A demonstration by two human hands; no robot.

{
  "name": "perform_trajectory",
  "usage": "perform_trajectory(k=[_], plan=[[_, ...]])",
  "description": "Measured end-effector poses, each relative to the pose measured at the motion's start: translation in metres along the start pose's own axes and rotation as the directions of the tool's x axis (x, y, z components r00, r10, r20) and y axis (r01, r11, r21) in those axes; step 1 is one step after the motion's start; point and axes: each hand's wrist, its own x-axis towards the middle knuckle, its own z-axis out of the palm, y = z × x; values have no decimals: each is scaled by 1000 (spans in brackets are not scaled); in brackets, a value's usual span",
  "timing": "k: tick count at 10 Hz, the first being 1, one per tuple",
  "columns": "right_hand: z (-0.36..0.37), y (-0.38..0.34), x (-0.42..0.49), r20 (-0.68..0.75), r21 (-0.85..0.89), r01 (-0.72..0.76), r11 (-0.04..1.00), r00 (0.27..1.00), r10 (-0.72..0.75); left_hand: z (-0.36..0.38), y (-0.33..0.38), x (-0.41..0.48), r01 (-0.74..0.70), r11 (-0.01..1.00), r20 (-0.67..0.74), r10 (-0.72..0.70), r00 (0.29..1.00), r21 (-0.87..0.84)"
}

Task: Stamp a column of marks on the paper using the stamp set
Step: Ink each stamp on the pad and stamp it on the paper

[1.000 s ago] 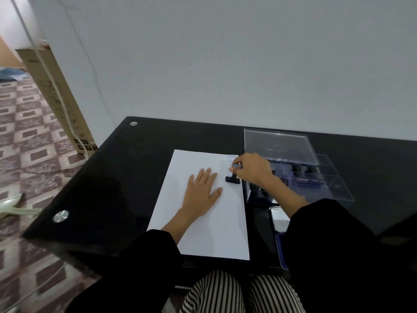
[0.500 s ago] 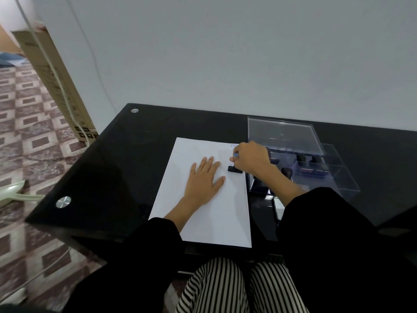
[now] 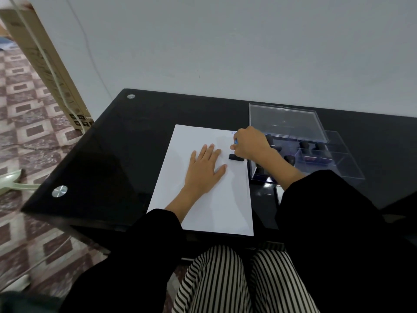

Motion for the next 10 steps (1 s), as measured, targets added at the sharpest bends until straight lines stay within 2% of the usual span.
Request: perform_trajectory(k=[8, 9, 10], plan=[[8, 2, -6, -24, 21, 17, 1000, 1000, -17, 0, 0, 0, 7, 1000, 9, -7, 1000, -14], [6, 4, -9, -10, 110, 0, 994, 1000, 1, -5, 1, -1, 25, 996, 29, -23, 999, -81], [-5, 11, -15, -132, 317, -25, 948, 989, 71, -16, 4, -1, 26, 974, 18, -22, 1000, -223]])
